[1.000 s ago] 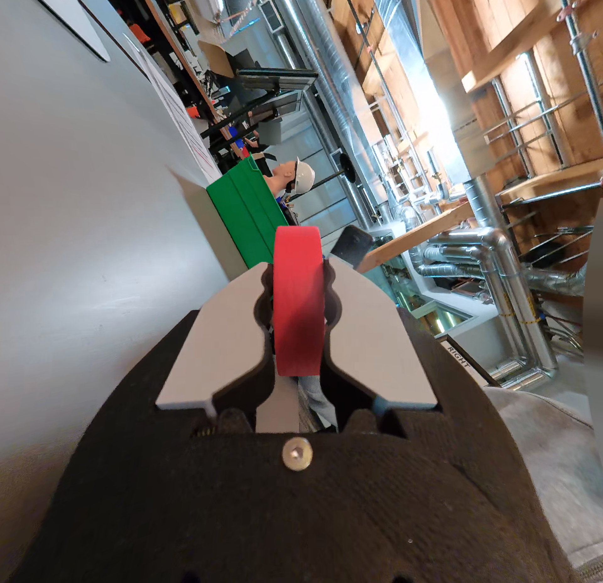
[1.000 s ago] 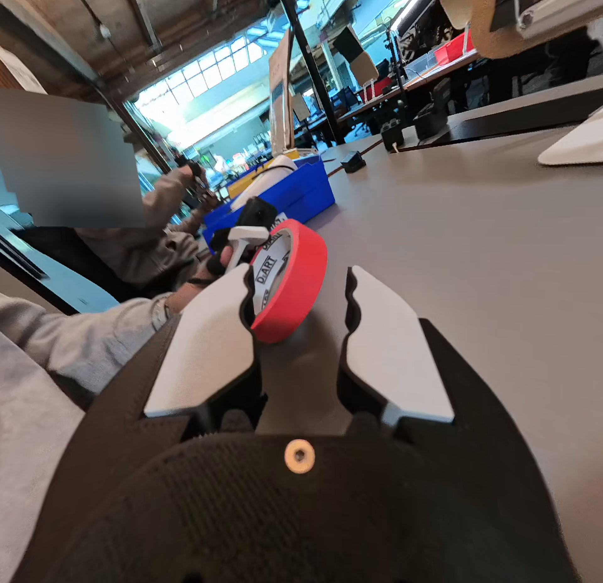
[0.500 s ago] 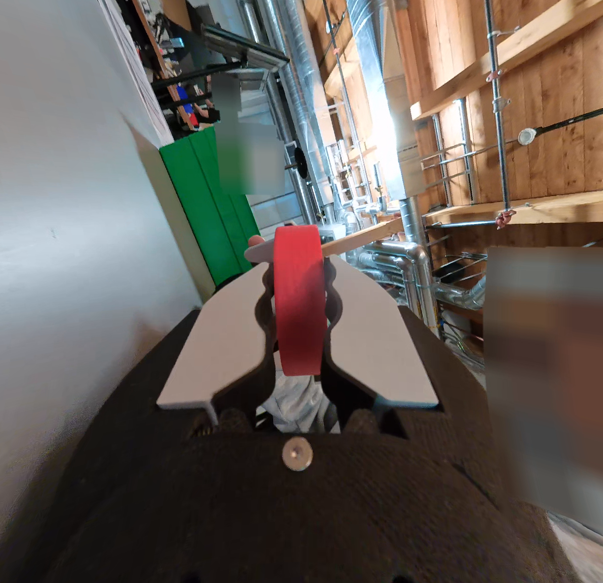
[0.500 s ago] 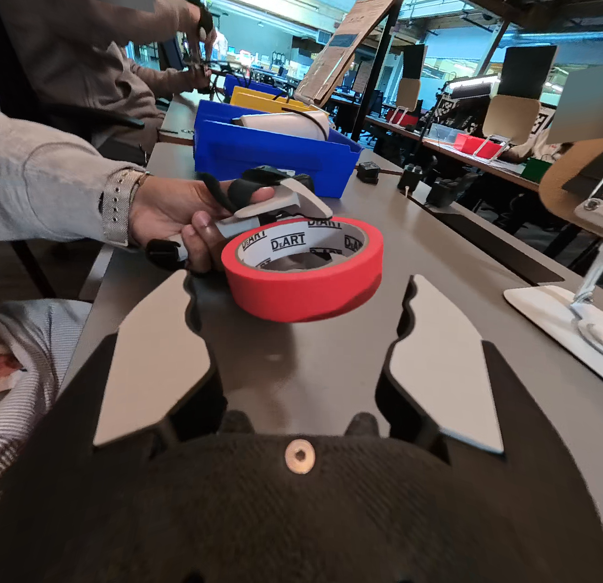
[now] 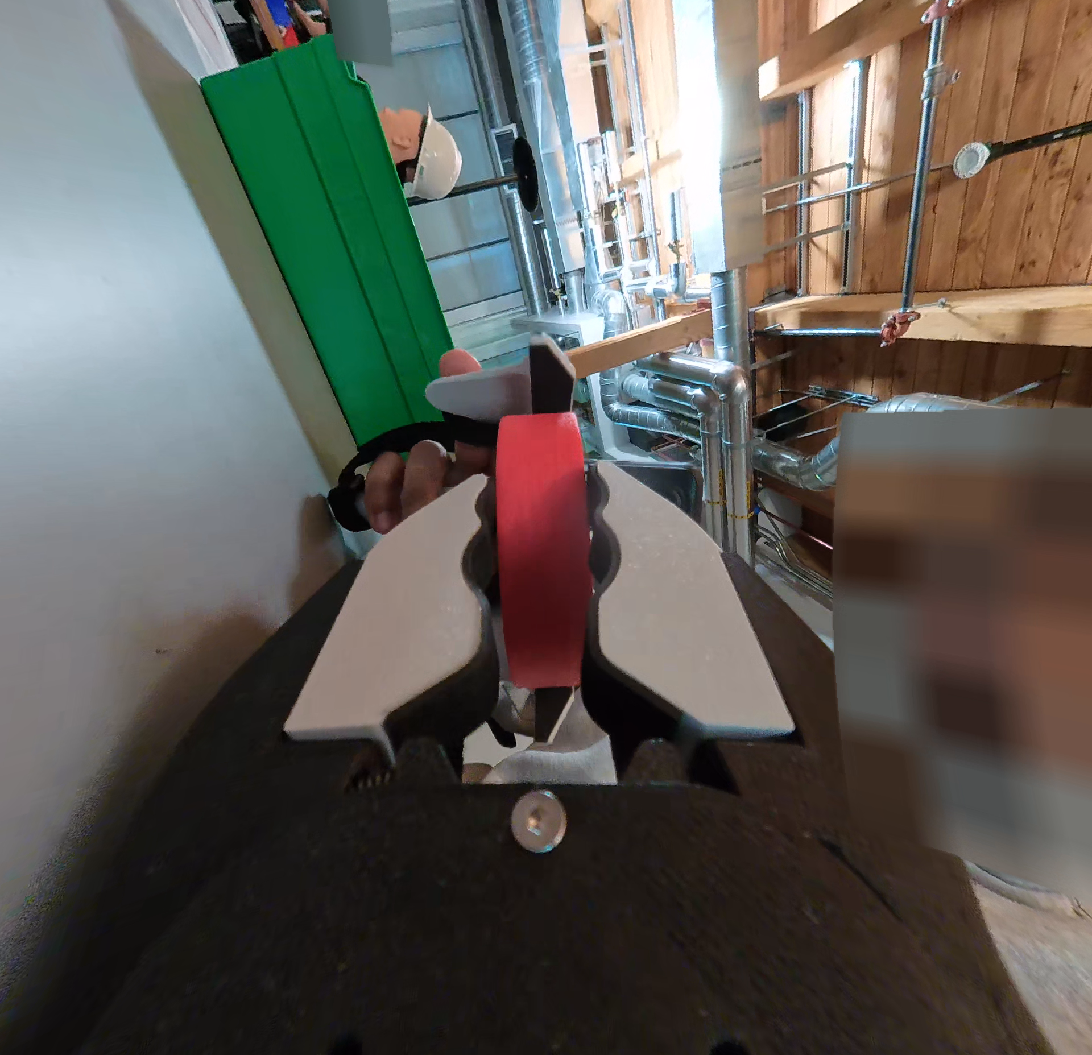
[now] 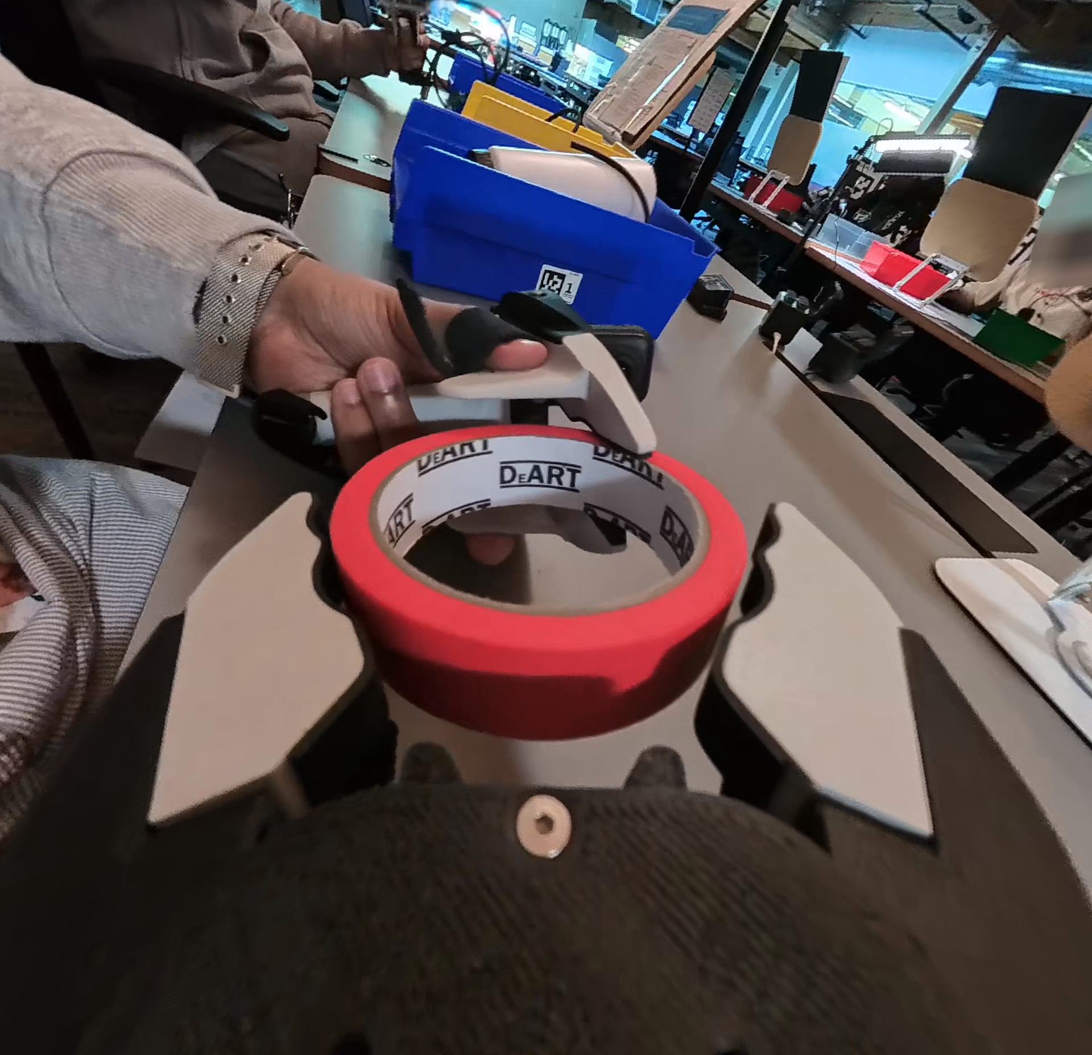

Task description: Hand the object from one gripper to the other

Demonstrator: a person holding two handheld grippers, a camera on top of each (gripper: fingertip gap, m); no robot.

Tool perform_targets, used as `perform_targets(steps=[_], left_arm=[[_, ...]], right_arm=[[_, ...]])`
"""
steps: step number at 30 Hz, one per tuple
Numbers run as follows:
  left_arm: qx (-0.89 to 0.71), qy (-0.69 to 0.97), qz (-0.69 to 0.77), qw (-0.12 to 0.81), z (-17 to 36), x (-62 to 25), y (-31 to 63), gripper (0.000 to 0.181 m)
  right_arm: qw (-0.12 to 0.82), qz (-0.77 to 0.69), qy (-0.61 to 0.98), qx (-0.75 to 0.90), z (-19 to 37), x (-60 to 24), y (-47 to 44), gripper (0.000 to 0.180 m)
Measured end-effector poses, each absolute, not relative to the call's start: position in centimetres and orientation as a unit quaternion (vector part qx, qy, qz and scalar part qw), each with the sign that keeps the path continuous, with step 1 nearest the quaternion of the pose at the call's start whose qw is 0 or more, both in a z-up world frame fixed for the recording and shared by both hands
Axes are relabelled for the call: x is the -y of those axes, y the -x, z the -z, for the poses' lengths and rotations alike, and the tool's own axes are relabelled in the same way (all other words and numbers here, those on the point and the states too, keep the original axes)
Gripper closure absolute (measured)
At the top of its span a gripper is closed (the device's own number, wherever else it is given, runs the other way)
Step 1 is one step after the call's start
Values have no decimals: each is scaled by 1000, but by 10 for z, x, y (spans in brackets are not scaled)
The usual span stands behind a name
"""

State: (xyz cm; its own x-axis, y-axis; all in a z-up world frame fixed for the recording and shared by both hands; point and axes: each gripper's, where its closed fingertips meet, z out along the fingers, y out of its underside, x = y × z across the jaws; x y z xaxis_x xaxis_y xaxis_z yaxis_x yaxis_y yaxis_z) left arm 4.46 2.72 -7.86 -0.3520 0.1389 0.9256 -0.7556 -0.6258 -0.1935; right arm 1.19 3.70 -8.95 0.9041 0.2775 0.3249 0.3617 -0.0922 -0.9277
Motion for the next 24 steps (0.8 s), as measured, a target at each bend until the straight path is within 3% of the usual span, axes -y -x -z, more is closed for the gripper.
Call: perform_targets(steps=[9,18,24], left_arm=[[311,-473,-771,292,74,-28,-44,150],[276,-458,-800,271,63,-35,-48,117],[311,-462,-810,183,58,-39,-52,94]], right_arm=[[635,34,742,212,85,-37,-10,49],[684,-73,719,101,63,-33,-28,50],[725,-231,648,-30,43,-23,-53,50]])
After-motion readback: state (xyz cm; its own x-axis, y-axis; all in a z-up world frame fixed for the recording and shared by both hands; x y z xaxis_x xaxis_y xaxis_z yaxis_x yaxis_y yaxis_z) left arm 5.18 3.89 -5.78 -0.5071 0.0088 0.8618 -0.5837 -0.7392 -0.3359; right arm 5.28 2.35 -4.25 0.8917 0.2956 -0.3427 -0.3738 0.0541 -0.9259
